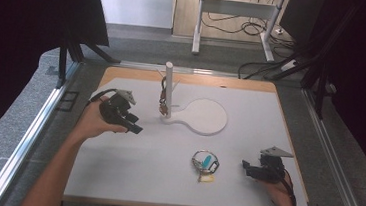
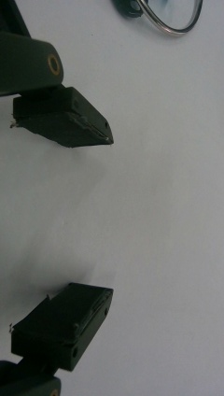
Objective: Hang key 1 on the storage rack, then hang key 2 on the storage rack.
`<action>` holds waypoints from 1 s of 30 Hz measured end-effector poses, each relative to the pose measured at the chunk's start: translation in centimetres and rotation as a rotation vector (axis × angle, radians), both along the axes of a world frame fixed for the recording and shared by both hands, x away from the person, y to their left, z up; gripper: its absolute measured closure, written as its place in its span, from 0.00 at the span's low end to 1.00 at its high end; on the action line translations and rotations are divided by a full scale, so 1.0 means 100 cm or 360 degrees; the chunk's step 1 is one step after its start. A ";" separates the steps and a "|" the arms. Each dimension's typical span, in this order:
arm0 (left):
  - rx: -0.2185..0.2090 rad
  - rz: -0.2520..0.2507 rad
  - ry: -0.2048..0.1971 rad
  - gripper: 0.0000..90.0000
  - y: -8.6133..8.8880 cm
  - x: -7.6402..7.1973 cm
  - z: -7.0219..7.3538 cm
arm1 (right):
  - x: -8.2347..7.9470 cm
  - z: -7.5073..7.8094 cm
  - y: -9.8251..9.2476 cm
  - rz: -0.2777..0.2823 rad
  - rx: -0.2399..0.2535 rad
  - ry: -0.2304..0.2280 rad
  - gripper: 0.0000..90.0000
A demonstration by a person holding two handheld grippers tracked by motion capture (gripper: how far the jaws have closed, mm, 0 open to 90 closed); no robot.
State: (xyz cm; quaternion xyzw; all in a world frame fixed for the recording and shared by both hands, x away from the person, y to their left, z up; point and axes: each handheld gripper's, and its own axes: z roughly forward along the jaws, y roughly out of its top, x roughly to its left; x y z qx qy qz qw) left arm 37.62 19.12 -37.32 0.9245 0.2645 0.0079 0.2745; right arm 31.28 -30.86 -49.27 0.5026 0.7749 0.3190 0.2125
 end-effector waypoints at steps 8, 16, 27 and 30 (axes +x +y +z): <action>0.0009 0.0026 -0.0022 0.56 -0.001 -0.023 -0.021 | 0.000 0.000 0.000 0.0003 0.0000 -0.0001 0.24; 0.0057 -0.0015 -0.0031 0.54 -0.011 -0.043 -0.042 | 0.002 0.001 0.000 -0.0003 0.0021 0.0019 0.24; -0.0010 0.0015 -0.0041 0.51 -0.012 -0.052 -0.055 | 0.000 0.016 0.000 -0.0035 0.0073 -0.0056 0.25; 0.0027 0.0008 -0.0032 0.51 -0.014 -0.052 -0.058 | -0.001 0.024 0.004 -0.0009 0.0085 -0.0108 0.28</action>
